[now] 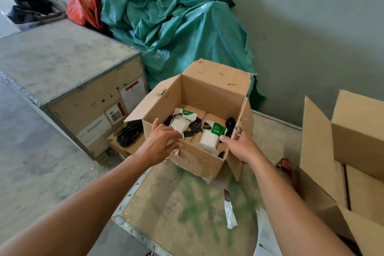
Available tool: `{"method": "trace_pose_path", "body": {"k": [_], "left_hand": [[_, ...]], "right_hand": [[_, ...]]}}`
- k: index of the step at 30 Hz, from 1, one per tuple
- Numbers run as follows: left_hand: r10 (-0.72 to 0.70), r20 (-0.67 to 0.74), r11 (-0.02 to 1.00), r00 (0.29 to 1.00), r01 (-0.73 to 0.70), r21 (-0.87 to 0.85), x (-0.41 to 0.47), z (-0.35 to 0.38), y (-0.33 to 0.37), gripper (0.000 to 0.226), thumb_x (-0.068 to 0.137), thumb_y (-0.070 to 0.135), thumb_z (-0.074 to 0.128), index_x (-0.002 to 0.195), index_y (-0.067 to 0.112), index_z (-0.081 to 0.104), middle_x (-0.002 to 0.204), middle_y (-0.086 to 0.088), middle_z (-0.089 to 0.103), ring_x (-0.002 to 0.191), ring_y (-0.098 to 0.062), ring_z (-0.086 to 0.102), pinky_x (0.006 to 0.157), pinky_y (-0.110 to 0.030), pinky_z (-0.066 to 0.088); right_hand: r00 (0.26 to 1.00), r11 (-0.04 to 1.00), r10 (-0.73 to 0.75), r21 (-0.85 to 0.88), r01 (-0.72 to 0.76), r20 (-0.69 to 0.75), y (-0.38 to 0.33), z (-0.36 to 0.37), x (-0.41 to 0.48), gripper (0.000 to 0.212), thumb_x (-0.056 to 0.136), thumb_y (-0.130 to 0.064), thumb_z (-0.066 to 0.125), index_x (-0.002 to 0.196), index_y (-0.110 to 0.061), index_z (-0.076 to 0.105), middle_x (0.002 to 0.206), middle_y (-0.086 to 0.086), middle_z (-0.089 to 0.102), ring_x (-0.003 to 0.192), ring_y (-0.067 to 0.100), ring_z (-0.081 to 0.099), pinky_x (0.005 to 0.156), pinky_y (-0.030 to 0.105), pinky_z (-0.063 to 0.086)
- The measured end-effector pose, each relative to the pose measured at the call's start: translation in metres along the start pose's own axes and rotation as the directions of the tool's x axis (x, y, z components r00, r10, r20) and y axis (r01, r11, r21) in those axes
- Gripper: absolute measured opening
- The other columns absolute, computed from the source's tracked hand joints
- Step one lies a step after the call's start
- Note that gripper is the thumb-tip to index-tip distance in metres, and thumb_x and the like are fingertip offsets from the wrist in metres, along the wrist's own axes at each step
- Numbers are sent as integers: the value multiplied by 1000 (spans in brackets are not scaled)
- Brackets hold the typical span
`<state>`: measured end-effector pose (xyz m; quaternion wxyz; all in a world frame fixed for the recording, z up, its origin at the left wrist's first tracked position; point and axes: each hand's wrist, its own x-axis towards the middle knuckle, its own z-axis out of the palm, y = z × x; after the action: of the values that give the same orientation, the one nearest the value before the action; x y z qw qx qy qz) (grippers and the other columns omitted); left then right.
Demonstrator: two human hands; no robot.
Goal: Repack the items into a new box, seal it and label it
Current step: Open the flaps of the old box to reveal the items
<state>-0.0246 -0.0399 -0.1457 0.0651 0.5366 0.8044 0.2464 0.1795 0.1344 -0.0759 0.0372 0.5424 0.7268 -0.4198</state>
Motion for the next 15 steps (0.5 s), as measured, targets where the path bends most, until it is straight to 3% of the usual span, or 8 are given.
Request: {"method": "trace_pose_path", "body": {"k": [2, 5, 8, 10, 13, 15], "left_hand": [[20, -19, 1000, 1000, -20, -10, 0, 4, 3, 28, 93, 47, 65, 108, 24, 73, 104, 7, 66, 111, -20, 53, 116, -31, -11], [30, -37, 999, 999, -31, -29, 1, 9, 11, 28, 93, 45, 65, 111, 24, 72, 107, 7, 68, 112, -19, 53, 115, -25, -12], [54, -23, 996, 998, -56, -76, 4, 15, 22, 25, 95, 41, 65, 113, 25, 73, 109, 8, 71, 112, -20, 57, 119, -35, 0], [66, 4, 995, 998, -66, -80, 7, 15, 26, 26, 94, 44, 65, 114, 28, 73, 111, 10, 71, 114, -19, 58, 123, -43, 11], [53, 11, 998, 999, -53, 13, 10, 9, 25, 40, 86, 60, 63, 112, 33, 74, 111, 13, 71, 119, -20, 54, 113, -50, 31], [24, -9, 998, 1000, -23, 65, 10, 6, 22, 43, 82, 68, 60, 108, 37, 74, 113, 17, 70, 134, -23, 43, 116, -54, 20]], "right_hand": [[999, 999, -36, 14, 36, -27, 5, 9, 4, 78, 96, -31, 63, 160, -23, 19, 155, 8, 44, 131, 31, 51, 108, 47, 42], [992, 995, -96, -10, 95, -79, 9, 8, 2, 91, 98, -17, 57, 162, -32, -6, 160, 7, 39, 132, 33, 52, 103, 46, 46], [981, 988, -154, -27, 152, -115, 18, -2, 3, 95, 97, -11, 55, 160, -37, -11, 154, 8, 46, 103, 30, 66, 73, 40, 54], [977, 986, -168, -35, 165, -134, 25, -7, 4, 92, 99, -9, 54, 162, -34, -8, 153, 7, 48, 91, 23, 64, 64, 33, 50], [974, 984, -177, -48, 172, -141, 33, -12, 5, 85, 102, -11, 55, 163, -31, -2, 154, 5, 47, 93, 17, 63, 68, 25, 49], [970, 982, -190, -46, 185, -150, 36, -13, 3, 83, 103, -14, 56, 163, -30, 1, 157, 4, 43, 115, 22, 64, 83, 31, 53]]}}
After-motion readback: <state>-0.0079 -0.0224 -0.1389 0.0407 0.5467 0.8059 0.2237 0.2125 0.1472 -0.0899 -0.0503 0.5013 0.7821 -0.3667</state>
